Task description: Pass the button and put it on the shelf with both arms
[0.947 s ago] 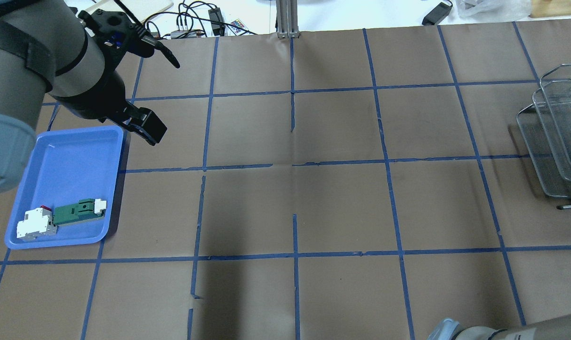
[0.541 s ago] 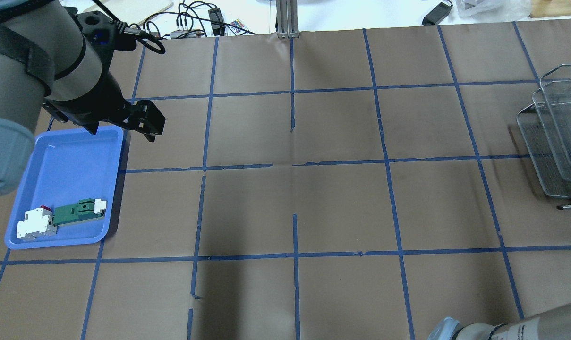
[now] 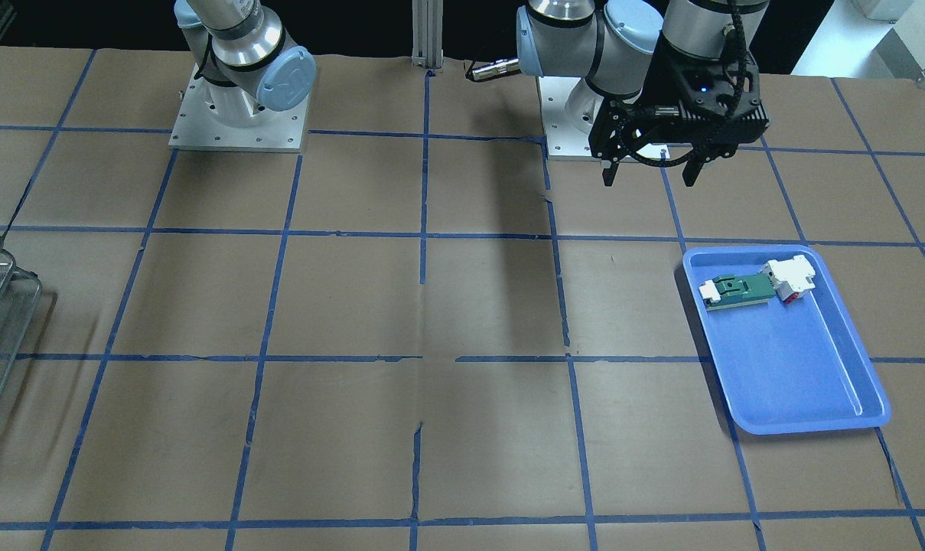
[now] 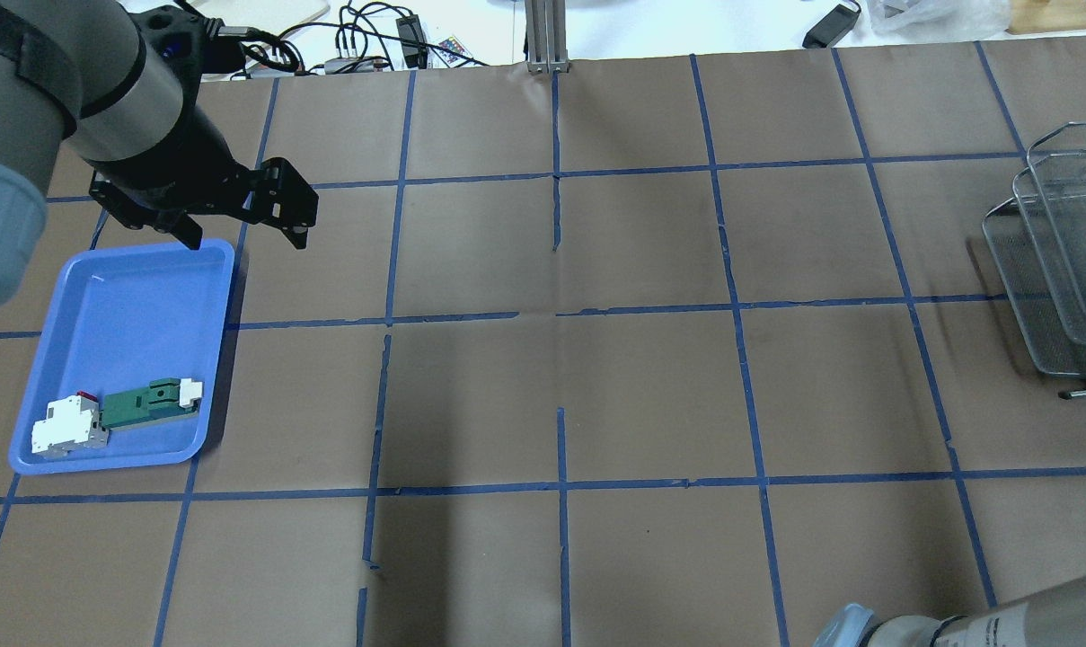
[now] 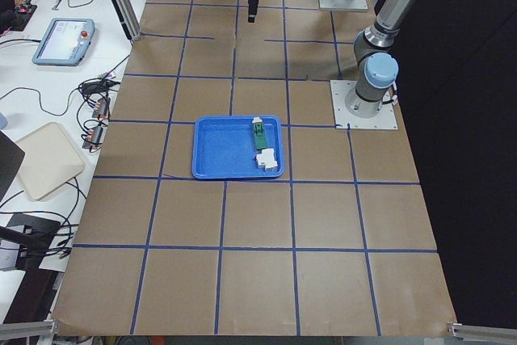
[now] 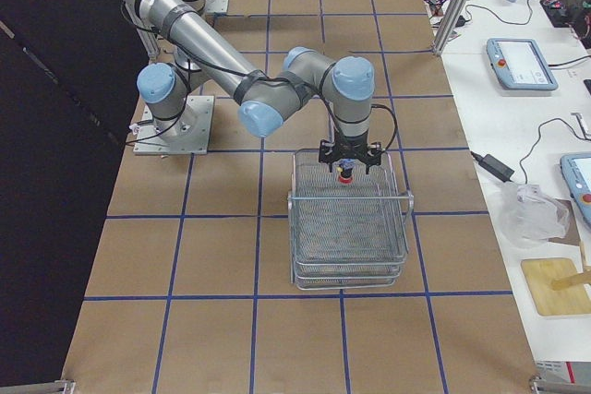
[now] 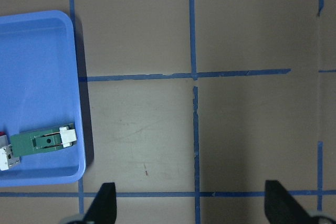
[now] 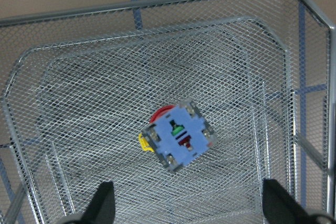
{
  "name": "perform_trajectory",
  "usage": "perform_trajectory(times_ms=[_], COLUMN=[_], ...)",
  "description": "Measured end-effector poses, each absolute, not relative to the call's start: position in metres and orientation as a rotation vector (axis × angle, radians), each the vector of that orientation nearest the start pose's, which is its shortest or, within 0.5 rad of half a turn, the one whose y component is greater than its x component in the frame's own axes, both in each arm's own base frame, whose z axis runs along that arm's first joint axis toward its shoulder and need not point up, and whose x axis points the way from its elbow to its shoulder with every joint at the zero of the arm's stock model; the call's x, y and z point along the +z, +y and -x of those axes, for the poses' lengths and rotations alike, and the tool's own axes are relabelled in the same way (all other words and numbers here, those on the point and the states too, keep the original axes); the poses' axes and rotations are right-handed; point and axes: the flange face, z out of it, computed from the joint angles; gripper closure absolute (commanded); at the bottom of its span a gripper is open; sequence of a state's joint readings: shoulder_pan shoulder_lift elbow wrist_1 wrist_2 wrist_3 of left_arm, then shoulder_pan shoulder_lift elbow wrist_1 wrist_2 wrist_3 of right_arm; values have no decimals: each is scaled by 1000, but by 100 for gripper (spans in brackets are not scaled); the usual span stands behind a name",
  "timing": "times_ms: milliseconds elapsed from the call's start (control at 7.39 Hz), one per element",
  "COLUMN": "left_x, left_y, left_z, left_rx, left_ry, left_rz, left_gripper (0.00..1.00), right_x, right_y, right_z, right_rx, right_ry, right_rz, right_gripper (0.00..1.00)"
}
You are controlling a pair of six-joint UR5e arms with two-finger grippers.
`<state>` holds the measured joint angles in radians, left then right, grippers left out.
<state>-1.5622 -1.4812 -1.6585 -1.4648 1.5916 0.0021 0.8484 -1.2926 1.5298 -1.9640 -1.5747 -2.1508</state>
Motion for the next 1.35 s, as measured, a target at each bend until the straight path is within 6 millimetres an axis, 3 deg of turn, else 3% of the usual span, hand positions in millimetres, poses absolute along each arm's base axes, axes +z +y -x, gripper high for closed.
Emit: perform_trajectory(times_ms=[406,677,947,1353], left_x=[499,504,513,516], left_y=[-496,-497,-501,-502], left_z=[134,133,130,135], left_rx=[-244,-224,-222,-194], left_ry=[3175,3151,3118,3122], left_rz=[115,118,125,119], left_gripper=[0,0,0,0], right_x=[413,444,473,510], right_y=[-539,-524,-521,-519], right_z=[300,274,208,61], right_rx=[4,-2,-26,-92], right_ry=[2519,2604,2657,2761], right_rz=[2159,2050,1945,1747], right_gripper=[0,0,0,0])
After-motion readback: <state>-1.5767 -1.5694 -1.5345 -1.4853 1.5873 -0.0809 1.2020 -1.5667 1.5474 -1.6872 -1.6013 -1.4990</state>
